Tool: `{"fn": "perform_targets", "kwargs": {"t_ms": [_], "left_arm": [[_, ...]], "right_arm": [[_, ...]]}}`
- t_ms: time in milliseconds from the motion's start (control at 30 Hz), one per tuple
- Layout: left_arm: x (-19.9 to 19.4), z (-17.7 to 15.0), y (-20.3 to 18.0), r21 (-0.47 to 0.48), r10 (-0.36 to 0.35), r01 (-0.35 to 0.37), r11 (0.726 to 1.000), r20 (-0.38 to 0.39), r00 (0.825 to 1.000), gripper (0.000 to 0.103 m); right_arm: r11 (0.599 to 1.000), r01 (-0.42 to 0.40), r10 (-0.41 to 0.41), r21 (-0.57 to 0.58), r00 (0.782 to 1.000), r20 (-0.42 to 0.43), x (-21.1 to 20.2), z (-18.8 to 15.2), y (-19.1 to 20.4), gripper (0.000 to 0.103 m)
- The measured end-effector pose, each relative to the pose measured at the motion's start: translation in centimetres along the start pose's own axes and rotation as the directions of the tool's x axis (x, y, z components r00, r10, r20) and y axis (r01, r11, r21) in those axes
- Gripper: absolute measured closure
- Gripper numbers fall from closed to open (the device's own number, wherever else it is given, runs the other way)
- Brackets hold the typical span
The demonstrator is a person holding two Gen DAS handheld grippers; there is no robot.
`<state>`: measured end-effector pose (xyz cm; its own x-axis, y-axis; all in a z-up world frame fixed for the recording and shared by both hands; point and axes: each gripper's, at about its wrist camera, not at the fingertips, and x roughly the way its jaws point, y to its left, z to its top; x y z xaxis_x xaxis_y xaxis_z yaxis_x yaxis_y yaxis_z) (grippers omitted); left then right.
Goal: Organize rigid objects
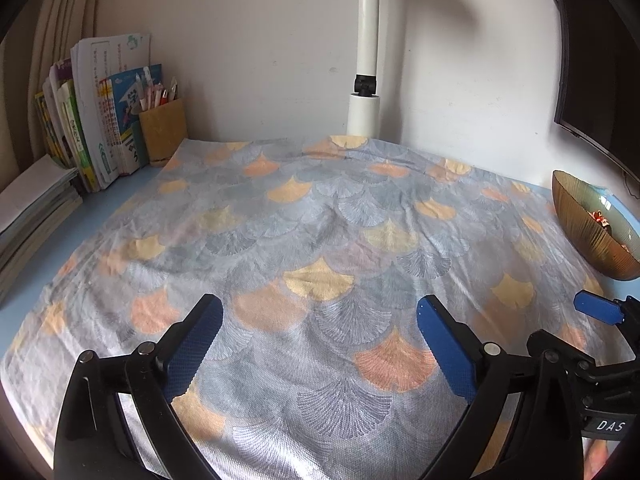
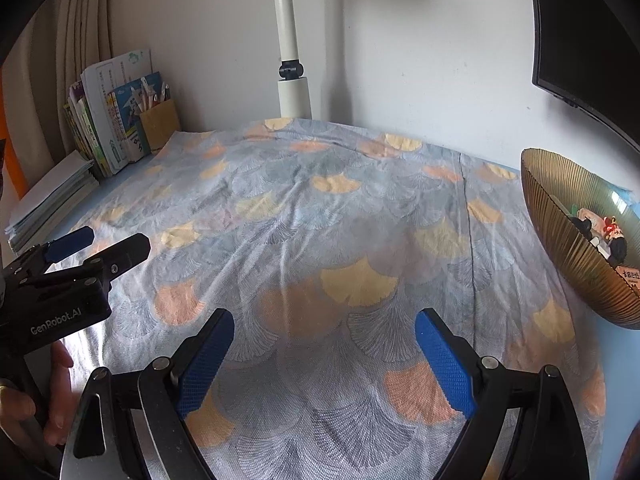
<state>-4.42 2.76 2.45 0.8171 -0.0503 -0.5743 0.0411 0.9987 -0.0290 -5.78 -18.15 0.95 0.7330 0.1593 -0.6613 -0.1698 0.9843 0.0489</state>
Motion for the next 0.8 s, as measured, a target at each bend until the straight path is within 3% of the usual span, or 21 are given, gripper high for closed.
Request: {"fn": "perform_targets", "kwargs": {"t_ms": [333,800], "left_arm": [[0.69,-0.03,0.30,-0.015,-0.004,0.003,1.000,-0.042,0.999,0.004],[0.62,-0.10,0.06,0.002,0.020,-0.019,1.000,-0.035,0.999,0.004]], "right_arm": [[1.000,-0.006,0.007,0.010,1.000,-0.012,0.16,0.00,-0.21,0.012],[1.000,-0.009,0.009,0.012,1.000,-0.018,0.27,0.04,-0.45,0.012]]}}
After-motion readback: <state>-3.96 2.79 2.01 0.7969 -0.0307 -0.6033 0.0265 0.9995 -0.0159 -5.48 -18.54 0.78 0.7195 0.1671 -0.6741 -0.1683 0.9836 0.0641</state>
